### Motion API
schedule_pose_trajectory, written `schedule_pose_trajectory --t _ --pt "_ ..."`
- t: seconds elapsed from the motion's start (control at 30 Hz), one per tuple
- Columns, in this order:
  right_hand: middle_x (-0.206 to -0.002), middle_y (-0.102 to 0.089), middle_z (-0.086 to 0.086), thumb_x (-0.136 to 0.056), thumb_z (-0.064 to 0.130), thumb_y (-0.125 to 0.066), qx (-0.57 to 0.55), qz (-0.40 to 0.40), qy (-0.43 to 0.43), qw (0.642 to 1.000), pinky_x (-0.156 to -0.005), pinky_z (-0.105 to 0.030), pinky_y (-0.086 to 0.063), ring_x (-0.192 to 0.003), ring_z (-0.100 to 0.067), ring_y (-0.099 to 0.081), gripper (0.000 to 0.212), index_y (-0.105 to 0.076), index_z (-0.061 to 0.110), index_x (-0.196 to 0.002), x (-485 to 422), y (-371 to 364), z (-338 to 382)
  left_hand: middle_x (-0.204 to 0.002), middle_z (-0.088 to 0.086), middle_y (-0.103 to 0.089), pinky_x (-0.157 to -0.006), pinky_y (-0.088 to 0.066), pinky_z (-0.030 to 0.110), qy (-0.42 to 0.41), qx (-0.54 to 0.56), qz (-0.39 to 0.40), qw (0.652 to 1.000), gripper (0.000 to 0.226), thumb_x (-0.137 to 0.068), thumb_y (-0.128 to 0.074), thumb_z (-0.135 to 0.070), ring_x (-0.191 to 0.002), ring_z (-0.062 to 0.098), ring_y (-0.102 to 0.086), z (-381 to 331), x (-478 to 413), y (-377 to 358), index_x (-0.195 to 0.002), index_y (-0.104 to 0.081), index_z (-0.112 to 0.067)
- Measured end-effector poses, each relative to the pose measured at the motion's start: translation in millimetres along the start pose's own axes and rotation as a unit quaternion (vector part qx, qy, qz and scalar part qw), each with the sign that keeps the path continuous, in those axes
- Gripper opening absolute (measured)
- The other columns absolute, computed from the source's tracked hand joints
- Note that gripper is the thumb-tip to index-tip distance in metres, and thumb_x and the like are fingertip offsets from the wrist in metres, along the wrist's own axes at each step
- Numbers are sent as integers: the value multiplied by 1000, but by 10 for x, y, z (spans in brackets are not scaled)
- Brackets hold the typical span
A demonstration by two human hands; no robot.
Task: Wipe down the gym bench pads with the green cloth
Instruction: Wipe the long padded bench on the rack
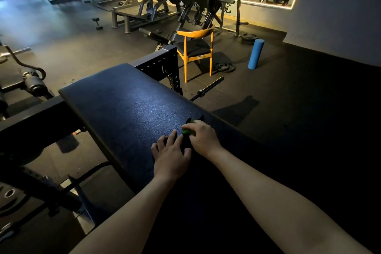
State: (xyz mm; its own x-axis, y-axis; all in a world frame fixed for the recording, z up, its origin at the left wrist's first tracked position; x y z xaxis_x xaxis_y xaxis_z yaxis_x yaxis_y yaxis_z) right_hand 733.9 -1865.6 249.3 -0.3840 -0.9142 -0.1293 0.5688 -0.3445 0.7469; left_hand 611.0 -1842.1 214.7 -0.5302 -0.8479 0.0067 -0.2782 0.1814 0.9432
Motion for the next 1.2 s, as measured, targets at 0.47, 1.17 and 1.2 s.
schedule_pose_trajectory --t 0.47,1.17,1.2 --pt "-138 -46 -14 -96 9 -42 127 -85 -188 970 -101 -38 -38 -121 -30 -40 43 -54 18 -137 -9 548 -888 -163 -7 -24 -117 -6 47 0 13 -16 1000 55 -93 -39 -47 -143 21 -15 -2 1 15 -148 -35 -40" --pt "-134 -48 -11 -96 18 -51 112 -98 -192 970 -97 -39 -42 -122 -28 -42 35 -50 19 -132 186 673 -875 -162 -7 -27 -117 -4 46 -12 31 -6 999 54 -94 -41 -48 -145 20 -13 16 5 7 -147 -38 -39" --pt "-135 -47 -12 -97 17 -50 114 -92 -186 971 -98 -39 -41 -122 -29 -41 37 -51 19 -133 184 633 -835 -162 -6 -27 -118 -4 46 -13 33 -5 999 54 -94 -42 -47 -145 20 -13 13 8 16 -148 -38 -39"
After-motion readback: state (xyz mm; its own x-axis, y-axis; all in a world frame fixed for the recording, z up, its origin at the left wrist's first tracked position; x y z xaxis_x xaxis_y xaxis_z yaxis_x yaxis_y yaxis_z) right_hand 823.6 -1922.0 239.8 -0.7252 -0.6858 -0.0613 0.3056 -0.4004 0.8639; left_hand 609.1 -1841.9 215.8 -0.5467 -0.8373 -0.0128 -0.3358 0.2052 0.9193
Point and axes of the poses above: each hand's wrist, its own x-axis away from the middle knuckle, its own y-axis out of the back of the hand, z = x × y, the point moved 8 cm from there along -x, towards the middle knuckle
